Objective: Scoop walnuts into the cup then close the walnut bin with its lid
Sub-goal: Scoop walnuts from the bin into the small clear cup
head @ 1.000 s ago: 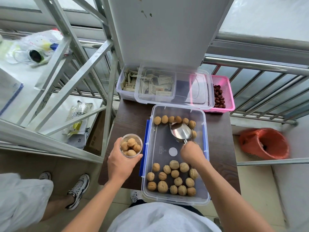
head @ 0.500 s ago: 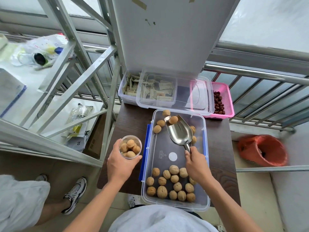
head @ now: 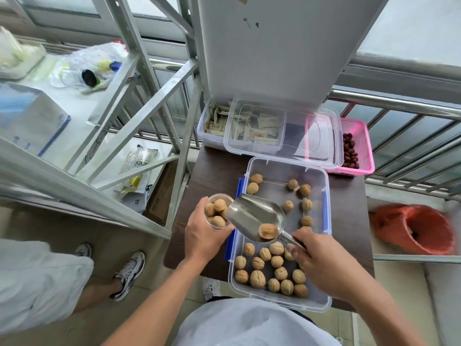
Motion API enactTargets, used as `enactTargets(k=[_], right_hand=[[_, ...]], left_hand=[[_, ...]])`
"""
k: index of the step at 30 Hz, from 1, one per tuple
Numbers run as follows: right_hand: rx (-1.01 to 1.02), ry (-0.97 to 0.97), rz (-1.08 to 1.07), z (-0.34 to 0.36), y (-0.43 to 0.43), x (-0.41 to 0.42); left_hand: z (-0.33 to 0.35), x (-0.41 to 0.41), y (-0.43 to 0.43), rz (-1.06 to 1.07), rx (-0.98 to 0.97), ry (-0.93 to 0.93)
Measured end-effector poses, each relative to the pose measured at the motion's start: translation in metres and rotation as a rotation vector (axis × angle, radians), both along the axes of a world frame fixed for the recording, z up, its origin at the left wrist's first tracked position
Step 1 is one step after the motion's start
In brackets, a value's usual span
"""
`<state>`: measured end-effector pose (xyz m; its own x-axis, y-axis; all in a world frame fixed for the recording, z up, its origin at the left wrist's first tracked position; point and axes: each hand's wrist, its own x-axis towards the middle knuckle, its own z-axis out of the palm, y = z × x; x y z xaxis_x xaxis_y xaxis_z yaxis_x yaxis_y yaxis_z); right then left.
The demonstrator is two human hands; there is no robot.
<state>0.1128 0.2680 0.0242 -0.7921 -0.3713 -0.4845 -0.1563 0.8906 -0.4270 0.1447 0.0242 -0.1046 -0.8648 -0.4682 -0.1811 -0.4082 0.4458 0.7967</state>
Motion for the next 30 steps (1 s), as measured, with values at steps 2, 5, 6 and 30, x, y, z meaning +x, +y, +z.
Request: enactTargets(k=[2,5,6,30], right_hand=[[0.057,-0.009,0.053,0.01,-0.008,-0.002],[0.1,-0.01,0.087,0.026,-0.016,-0.005],[0.107,-0.006,0.099,0.031,-0.018,-0.004],[0.338,-0.17,-0.267,-0.044,0.057,0.004]], left_hand=[[0.0,0.001,0.0,-0.022,0.0,0.012],[0.001,0.001,0.0,-0.034,-0.01,0.017],[0.001,0.001,0.0,-0.03,-0.012,0.013],[-0.002,-0.008,-0.002,0.115,-0.131,0.08]])
